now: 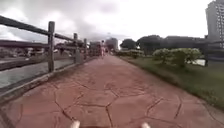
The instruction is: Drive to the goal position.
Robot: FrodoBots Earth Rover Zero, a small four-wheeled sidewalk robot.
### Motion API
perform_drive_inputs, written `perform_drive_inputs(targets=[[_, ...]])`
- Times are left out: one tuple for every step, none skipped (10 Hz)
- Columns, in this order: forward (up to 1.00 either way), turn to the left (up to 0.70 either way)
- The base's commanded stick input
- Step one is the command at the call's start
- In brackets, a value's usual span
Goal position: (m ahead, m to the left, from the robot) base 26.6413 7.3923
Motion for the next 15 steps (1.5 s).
perform_drive_inputs(targets=[[0.70, 0.00], [0.70, 0.00], [0.70, 0.00], [0.70, 0.00], [0.70, 0.00], [0.70, 0.00], [0.70, 0.00], [0.70, 0.00], [0.70, 0.00], [0.70, 0.00], [0.70, 0.00], [0.70, 0.00], [0.70, 0.00], [0.70, 0.00], [0.70, 0.00]])
